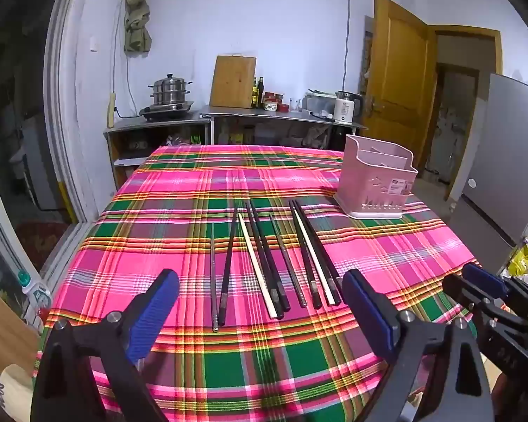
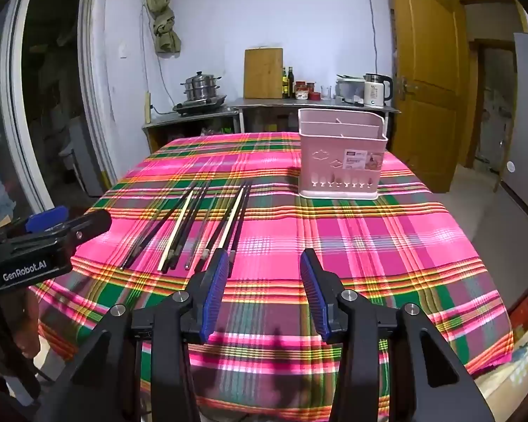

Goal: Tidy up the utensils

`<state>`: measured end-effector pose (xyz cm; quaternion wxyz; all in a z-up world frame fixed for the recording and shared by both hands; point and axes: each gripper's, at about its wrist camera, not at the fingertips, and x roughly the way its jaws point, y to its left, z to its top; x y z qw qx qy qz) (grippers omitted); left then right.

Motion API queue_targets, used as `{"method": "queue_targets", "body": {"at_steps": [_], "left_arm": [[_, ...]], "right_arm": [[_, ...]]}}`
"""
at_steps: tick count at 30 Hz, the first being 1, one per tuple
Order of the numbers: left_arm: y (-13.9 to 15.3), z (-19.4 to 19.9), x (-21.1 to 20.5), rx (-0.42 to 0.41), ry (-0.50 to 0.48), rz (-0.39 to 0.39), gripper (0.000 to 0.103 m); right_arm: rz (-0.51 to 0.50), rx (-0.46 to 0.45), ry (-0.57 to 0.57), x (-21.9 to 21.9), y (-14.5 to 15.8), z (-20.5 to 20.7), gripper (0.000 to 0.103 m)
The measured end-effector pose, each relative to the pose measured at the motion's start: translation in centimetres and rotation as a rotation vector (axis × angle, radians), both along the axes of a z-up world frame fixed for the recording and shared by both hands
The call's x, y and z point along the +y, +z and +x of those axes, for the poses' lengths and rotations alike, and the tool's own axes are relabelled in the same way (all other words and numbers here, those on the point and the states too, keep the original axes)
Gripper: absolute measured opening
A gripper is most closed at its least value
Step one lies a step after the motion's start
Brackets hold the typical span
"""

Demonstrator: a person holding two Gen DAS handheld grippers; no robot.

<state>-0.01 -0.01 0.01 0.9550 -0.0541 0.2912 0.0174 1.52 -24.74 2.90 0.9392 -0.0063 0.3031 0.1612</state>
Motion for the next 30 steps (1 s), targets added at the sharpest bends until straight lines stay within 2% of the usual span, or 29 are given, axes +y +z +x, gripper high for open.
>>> {"method": "queue_targets", "body": {"at_steps": [5, 11, 30], "left_arm": [[0.2, 0.1, 0.4, -0.007, 0.004, -0.009, 0.095], [1.9, -1.3, 0.4, -0.035, 0.012, -0.004, 0.095], [1.6, -1.8, 0.0, -0.042, 0.001, 0.003, 0.095]], "right_arm": [[-0.007, -0.011, -0.003, -0.1, 0.4, -0.1, 0.044], [-0.016, -0.053, -0.02, -0.9, 1.7, -0.9, 0.044], [-0.007, -0.071, -0.047, -1.0, 2.2, -1.5, 0.044]]}}
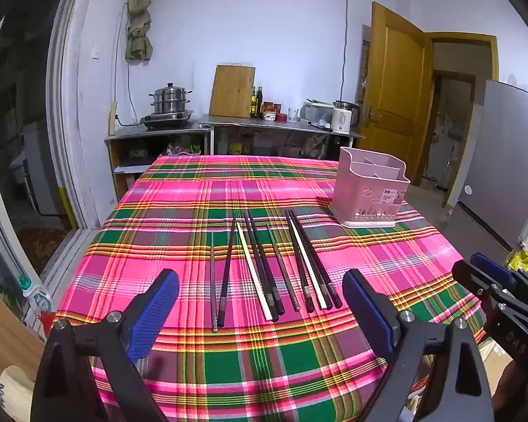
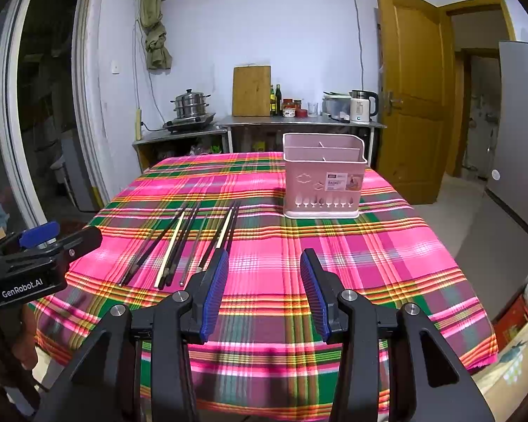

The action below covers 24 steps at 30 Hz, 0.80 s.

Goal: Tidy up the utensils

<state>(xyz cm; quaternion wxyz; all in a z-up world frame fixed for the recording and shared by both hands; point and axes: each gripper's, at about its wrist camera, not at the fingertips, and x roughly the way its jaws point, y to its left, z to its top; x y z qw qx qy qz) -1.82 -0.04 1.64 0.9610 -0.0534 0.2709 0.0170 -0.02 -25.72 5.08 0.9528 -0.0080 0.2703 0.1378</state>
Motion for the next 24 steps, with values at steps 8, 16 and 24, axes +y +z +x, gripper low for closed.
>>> {"method": "queue_targets", "body": {"at_steps": [8, 16, 24], "left_arm": [[-0.18, 0.04, 0.1, 0.007, -0.001, -0.001, 0.095], [-0.25, -0.03, 0.21, 0.006, -0.002, -0.001, 0.095], [-0.28, 0.03, 0.15, 0.006, -0.002, -0.001, 0.095]], "right_arm": [[-0.001, -0.004, -0.005, -0.02, 0.24, 0.0, 0.044], [-0.001, 0.0, -0.012, -0.14, 0.35, 0.04, 0.044], [-0.003, -0.002, -0.013, -0.04, 0.28, -0.12, 0.044]]}}
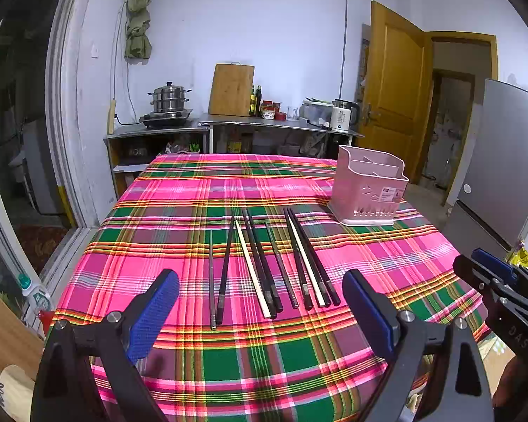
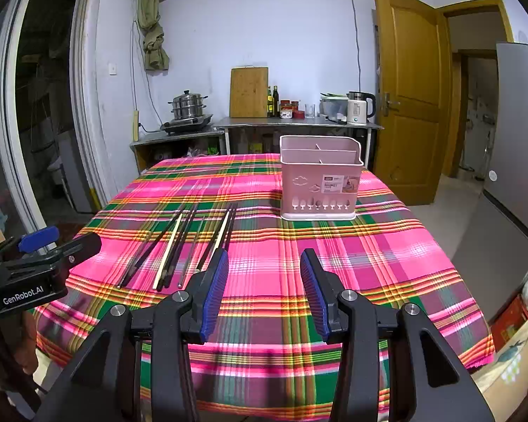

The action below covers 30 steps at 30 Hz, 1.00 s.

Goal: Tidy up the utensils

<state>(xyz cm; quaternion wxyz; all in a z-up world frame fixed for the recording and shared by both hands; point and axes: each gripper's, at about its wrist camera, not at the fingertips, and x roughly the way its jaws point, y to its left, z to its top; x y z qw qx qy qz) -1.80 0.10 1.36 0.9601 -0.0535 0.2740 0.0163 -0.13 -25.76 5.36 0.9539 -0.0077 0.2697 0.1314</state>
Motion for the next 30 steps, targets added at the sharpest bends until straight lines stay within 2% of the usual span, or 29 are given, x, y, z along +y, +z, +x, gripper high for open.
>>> {"method": "queue_targets", "body": {"at_steps": [30], "left_arm": [[0.01, -0.1, -0.12, 0.001, -0.001, -0.001, 0.095]], "right_arm": [[-0.004, 0.01, -0.001, 0.11, -0.25, 0.01, 0.044]]}}
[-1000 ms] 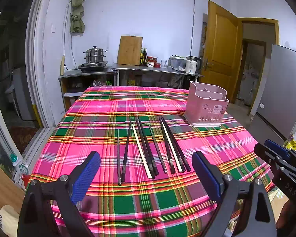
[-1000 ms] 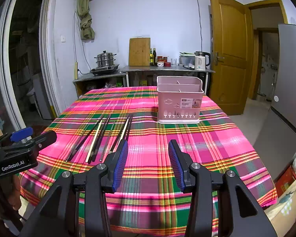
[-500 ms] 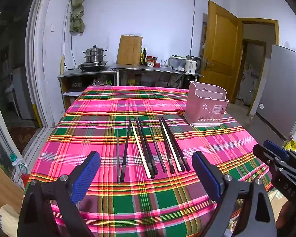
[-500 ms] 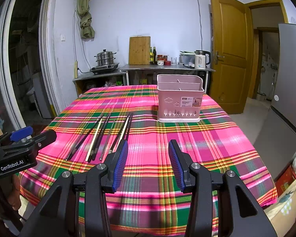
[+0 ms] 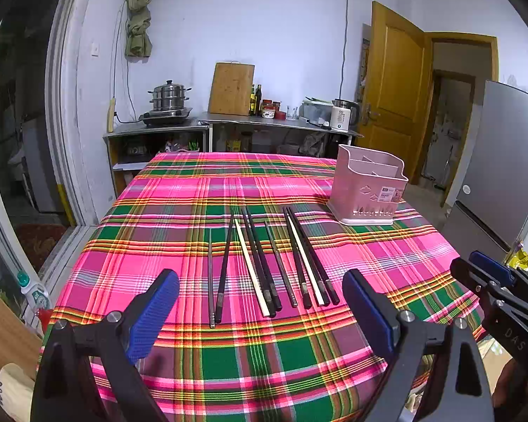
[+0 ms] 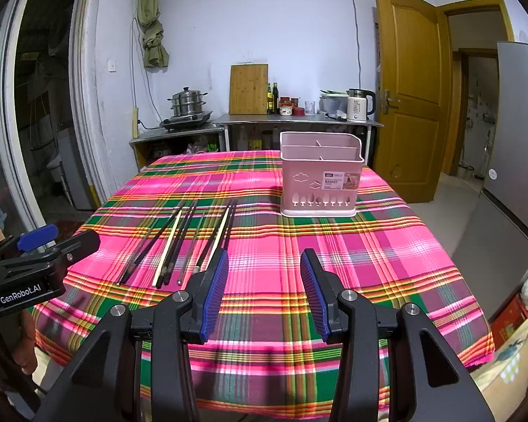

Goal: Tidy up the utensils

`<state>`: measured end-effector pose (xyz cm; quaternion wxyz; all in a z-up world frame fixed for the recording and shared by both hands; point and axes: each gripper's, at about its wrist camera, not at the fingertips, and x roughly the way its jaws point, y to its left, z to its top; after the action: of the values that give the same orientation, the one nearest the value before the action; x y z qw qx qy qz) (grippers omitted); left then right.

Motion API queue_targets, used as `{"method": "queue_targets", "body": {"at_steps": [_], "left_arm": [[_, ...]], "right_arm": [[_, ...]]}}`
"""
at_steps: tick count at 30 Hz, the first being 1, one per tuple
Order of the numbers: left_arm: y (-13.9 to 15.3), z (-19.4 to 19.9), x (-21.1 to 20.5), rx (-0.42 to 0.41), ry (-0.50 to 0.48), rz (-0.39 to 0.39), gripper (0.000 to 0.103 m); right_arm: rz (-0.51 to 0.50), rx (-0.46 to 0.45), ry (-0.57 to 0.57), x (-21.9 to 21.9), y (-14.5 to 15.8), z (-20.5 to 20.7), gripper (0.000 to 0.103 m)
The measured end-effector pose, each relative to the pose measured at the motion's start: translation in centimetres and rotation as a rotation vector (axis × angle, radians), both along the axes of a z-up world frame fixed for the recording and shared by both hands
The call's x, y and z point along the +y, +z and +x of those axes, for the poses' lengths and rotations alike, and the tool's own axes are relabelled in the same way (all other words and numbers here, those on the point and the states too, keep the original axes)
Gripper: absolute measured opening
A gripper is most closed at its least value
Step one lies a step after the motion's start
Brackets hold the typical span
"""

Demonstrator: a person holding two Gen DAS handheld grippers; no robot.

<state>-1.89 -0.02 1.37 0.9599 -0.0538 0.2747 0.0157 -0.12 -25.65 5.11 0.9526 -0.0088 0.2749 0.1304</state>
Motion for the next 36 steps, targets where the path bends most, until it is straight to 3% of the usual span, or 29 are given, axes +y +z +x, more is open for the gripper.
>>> {"method": "queue_targets", "body": {"at_steps": [21, 36], "left_arm": [[-0.5, 0.3, 0.3, 0.02, 0.012, -0.01, 0.095], [-4.2, 6.2, 5.6, 0.157, 0.093, -0.051, 0.093]], "right_arm": [[-0.003, 0.005, -0.001, 0.0, -0.2, 0.2, 0.044], [-0.004, 0.126, 0.09, 3.0, -2.8, 5.9, 0.048]]}}
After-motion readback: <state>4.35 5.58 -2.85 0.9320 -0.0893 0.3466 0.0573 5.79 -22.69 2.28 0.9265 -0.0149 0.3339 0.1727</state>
